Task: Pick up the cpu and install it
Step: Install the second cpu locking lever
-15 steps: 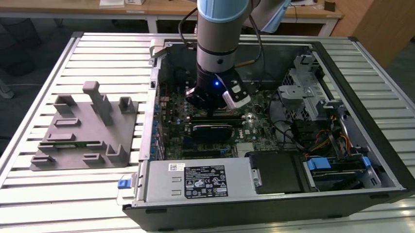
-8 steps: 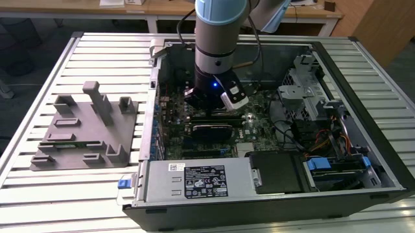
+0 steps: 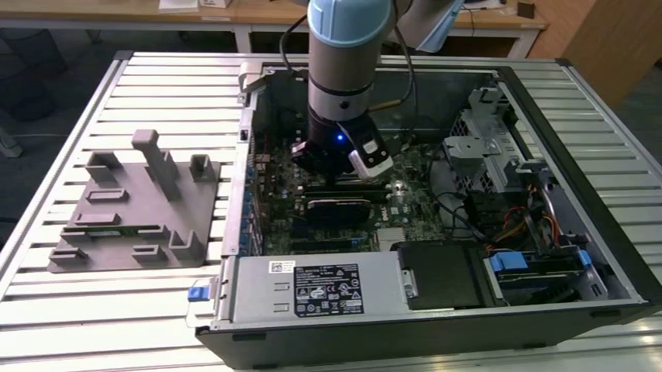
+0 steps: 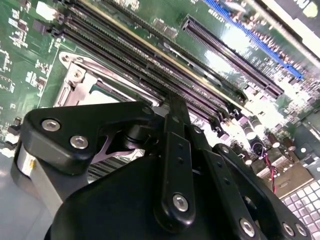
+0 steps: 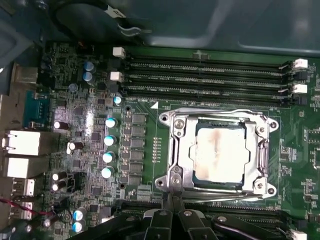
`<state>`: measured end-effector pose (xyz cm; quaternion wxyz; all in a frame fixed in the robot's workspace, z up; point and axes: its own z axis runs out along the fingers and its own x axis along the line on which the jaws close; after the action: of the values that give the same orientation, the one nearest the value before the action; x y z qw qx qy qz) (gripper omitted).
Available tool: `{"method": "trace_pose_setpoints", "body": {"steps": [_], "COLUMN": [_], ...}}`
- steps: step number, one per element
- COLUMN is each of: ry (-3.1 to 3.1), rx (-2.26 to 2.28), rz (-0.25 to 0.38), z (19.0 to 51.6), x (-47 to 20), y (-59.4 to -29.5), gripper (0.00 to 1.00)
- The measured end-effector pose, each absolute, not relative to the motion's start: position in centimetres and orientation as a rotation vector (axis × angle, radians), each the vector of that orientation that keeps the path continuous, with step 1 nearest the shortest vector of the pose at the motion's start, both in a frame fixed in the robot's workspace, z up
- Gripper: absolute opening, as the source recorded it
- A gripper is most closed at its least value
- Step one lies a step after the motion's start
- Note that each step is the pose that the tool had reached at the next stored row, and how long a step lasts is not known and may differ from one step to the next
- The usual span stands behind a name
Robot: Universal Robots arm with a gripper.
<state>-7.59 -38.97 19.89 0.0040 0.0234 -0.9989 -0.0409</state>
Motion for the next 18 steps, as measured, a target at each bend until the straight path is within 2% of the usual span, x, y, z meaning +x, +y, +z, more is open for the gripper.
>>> {"method": "trace_pose_setpoints", "body": {"steps": [10,18], "ry": [-3.128,-3.128], "rx": [0.074,0.074], "rz": [-0.198,-0.201], "z": [19.6,20.6], "x": [-8.0,-8.0], "y": [-39.0,-39.0], "gripper": [0.11,0.11]}}
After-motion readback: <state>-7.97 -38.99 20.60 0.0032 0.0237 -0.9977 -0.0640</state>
